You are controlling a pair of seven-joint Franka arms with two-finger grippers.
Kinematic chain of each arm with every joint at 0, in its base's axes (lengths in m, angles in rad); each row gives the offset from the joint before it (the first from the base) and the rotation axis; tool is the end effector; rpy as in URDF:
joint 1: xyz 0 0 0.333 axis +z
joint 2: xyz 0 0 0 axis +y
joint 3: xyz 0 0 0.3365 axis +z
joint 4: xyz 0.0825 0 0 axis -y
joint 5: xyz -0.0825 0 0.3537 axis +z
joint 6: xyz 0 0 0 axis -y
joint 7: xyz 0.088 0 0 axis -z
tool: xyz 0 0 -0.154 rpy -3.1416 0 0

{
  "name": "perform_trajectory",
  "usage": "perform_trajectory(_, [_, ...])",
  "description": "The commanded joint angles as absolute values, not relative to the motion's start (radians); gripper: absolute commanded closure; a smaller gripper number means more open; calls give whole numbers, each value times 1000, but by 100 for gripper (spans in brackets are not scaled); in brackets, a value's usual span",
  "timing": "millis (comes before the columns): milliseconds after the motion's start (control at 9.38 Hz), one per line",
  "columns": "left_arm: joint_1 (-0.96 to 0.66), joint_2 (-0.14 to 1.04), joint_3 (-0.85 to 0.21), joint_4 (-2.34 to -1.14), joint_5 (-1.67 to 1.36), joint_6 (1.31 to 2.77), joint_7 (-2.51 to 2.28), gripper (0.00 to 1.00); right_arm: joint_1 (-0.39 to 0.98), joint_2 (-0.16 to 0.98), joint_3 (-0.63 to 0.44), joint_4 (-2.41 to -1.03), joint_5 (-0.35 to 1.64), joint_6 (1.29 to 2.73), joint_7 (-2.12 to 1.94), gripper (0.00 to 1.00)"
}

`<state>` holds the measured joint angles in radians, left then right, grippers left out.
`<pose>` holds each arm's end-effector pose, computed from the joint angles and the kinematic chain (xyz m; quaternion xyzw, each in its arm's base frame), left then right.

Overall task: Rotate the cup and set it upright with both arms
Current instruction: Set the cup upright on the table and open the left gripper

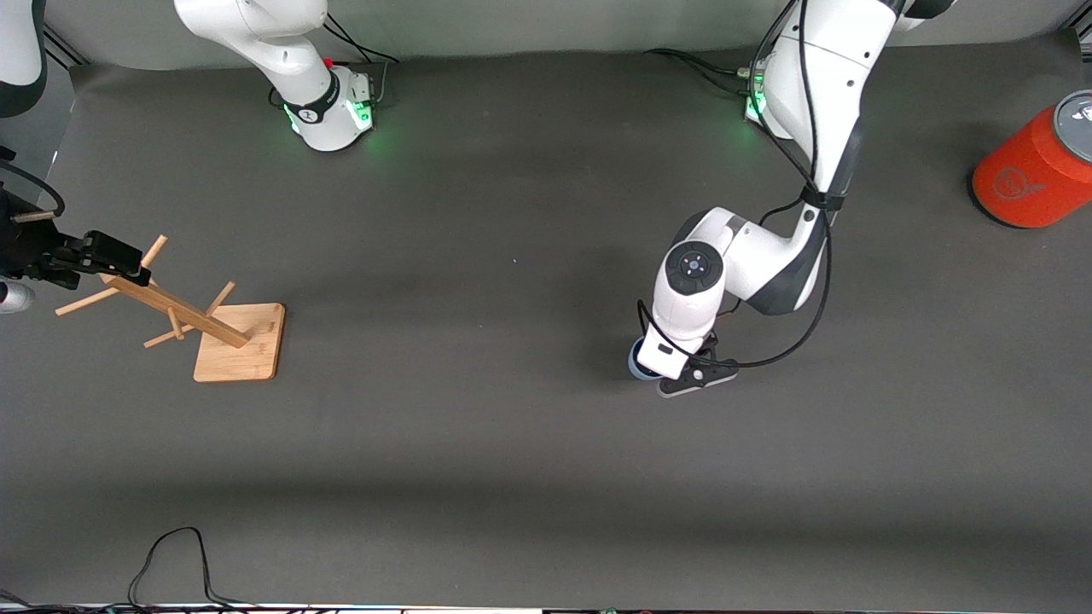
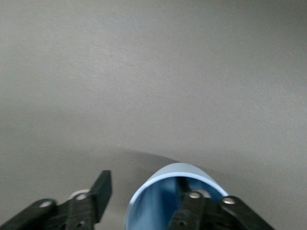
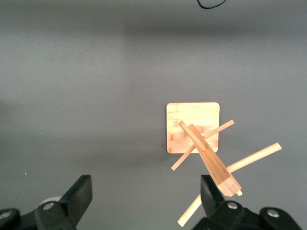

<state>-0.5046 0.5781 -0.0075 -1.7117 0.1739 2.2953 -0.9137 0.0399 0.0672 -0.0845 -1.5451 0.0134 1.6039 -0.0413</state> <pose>0.5829 -0.3158 0.2460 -0.9877 -0.1431 -0.0434 0.0459 0.5480 -0.0209 0.5763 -1.0000 0.0018 0.0039 0.0040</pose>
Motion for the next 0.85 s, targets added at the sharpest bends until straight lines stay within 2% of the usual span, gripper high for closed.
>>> perform_trajectory(0, [-505, 556, -8, -1631, 178, 2136, -904, 0, 37, 69, -83, -1539, 9, 1606, -48, 0])
perform_trajectory(213, [-471, 517, -9, -1580, 103, 2024, -856, 0, 37, 69, -83, -1539, 9, 1606, -48, 0])
perform_trajectory(427, [-367, 445, -6, -1569, 46, 1919, -638, 0, 37, 69, -83, -1539, 9, 1606, -48, 0])
perform_trajectory(533, [-315, 392, -6, -1591, 45, 1883, -547, 0, 37, 69, -83, -1539, 9, 1606, -48, 0])
perform_trajectory(747, [-188, 223, -5, -1722, 44, 1882, -357, 0, 37, 69, -83, -1539, 9, 1606, -48, 0])
